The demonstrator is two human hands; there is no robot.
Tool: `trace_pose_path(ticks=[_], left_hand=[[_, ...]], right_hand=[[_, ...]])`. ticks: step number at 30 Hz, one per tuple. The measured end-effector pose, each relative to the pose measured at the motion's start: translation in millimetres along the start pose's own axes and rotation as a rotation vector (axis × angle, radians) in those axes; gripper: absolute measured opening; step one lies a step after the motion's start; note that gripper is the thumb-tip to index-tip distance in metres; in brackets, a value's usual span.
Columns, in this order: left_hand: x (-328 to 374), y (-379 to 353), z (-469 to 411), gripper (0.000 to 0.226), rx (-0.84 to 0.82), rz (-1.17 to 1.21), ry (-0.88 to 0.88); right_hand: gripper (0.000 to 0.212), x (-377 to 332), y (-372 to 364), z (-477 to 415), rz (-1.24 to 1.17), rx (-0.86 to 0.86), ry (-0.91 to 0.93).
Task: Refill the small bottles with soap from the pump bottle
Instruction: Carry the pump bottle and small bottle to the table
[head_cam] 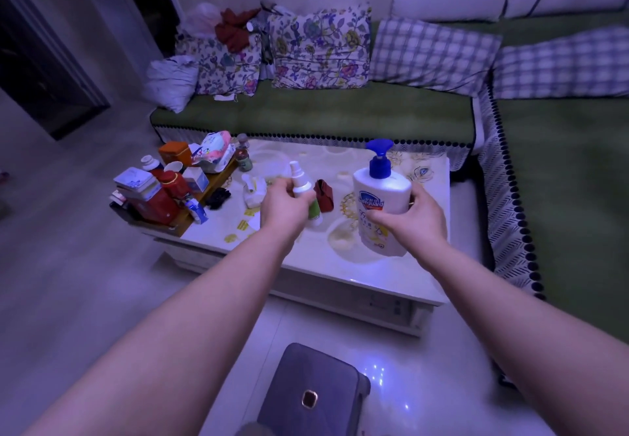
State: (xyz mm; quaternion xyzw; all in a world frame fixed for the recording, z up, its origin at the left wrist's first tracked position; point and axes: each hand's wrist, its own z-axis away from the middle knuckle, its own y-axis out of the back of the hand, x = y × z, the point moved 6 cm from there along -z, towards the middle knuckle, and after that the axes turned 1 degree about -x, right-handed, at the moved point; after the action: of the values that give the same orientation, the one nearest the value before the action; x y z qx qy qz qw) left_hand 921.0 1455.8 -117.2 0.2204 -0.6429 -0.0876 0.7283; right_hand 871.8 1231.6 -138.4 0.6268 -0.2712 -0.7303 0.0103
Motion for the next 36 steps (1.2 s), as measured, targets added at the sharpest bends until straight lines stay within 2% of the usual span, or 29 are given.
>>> trace_pose_path(ticks=[11,15,21,25,30,36], left_hand=[[-5.8,-5.2,-60.2,0.015,-0.139,-0.09,-0.039],[-3.0,-23.0,-119.8,0.016,-0.263,-0.11,-0.108],[9.3,-53.1,-226.9,0.018,-0.426,-0.175,-0.312],[4.2,-67.4,-272.8,0.02,-0.511,-0.18,-0.34],[-20.9,-98.5,-299.5,0.022,-0.565,-0.171,-0.323],[-87.6,-161.9,-314.4,0.017,-0.498,-0.234,-0.328]], right_hand=[[0.05,-5.6,-33.6,-41.5,0.025,0.03,-0.042],[0.05,-2.7,-57.2,-77.4,0.001,0.127,-0.077],[0.054,-3.2,-94.3,-137.9,0.012,0.354,-0.169],[0.059,4.1,-105.5,-160.4,0.042,0.456,-0.253],[0.063,40.0,-122.4,-189.9,0.036,0.428,-0.292],[0.058,116.2,-148.6,-236.3,0.058,0.328,-0.256]])
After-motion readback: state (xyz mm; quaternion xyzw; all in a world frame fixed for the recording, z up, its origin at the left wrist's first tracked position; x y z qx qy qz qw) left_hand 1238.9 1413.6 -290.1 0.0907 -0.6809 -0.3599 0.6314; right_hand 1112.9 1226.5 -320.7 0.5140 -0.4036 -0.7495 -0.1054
